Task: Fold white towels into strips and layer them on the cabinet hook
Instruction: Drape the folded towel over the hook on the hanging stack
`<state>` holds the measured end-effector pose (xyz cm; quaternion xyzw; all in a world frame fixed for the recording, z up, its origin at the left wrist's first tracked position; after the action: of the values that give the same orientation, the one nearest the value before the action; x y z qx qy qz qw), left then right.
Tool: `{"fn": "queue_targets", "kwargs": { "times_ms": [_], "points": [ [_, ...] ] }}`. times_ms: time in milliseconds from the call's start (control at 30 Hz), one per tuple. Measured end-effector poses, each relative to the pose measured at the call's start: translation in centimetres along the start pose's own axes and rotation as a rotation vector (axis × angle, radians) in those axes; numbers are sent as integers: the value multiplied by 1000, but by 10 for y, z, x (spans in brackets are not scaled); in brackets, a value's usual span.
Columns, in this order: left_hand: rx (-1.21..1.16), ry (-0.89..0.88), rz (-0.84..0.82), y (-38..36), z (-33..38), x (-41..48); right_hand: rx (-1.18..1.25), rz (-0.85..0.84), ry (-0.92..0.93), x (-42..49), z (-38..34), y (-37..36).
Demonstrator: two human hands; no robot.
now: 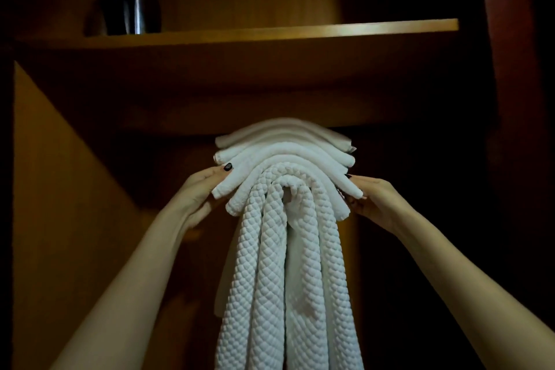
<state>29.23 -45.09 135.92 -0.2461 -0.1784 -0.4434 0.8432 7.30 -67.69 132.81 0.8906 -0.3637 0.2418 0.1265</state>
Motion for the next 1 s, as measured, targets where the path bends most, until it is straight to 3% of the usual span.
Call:
{"fn": "queue_targets", "kwargs": {
  "times_ms": [100,200,333,400,600,733,867,1000],
  "points": [
    [-1,9,-15,-6,-6,-7,6,4,-14,-4,12,-13],
    [182,-38,20,-4,-9,-14,-125,106,78,-10,11,-18],
    [744,-435,124,-9,20,-23,-487,332,282,-22,-14,-14],
    [754,-510,52,-24,25,-26,-462,266,341,-28,-21,-26],
    [536,-291,-132,-44,-13,-26,-496,130,317,-36,2,-47],
    [644,-255,-175,-55,-11,-39,-568,65,274,-48,-11,-51],
    [863,-424,5,-58,4,-70,-666,79,237,-78,-27,-42],
    [873,-683,95,-77,5,-130,-811,179,185,-145,-23,-23]
  ]
}}
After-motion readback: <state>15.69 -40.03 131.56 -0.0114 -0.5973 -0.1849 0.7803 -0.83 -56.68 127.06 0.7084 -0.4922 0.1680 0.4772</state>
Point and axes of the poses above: each hand's wrist, its own x-axis towards the middle knuckle, its own y-axis out of the back of the hand, z = x × y, the point moved 7 cm from there along x, towards the middle knuckle, and after that the axes turned 7 degrees about -x, right-handed, at the moved point
